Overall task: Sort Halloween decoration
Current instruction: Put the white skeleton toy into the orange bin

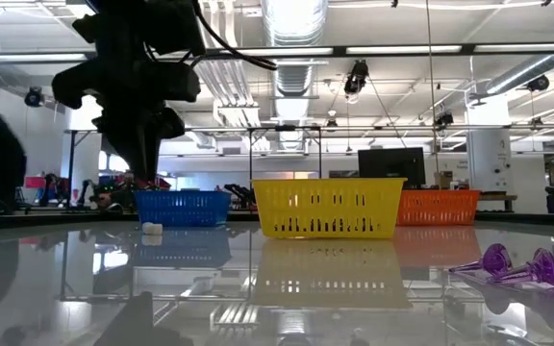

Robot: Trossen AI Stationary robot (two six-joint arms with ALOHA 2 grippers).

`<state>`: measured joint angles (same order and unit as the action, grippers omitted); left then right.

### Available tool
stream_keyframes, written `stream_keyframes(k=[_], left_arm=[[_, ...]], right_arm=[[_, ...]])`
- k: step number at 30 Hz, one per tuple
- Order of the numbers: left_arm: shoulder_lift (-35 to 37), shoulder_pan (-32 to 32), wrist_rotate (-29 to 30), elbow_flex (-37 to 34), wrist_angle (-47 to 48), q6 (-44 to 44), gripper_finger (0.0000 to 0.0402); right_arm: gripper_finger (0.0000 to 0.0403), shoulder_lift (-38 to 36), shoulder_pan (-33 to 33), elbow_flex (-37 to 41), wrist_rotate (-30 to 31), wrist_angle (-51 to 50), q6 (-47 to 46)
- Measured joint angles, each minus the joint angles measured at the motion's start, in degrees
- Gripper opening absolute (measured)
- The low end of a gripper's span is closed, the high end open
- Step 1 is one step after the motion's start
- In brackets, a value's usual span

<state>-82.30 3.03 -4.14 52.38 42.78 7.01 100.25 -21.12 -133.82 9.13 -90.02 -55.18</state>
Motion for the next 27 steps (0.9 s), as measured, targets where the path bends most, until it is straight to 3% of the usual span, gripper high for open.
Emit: stream_keyframes(k=[7, 20, 27], left_arm=[[-1.20, 0.03, 0.46, -0.33, -2.90, 7.41, 0.0091], [-10.19, 0.09, 0.54, -0.39, -3.18, 7.93, 0.0092], [-12.17, 0.25, 3.95, 0.13, -3.84, 11.63, 0.0092]], right_arm=[[0.0130, 0.00, 0.00, 0.00, 0.00, 0.00, 0.24], [0.0130, -0.02, 0.02, 0.00, 0.02, 0.01, -0.39], [0.0132, -0.01, 0.02, 0.00, 0.02, 0.01, -0.39]])
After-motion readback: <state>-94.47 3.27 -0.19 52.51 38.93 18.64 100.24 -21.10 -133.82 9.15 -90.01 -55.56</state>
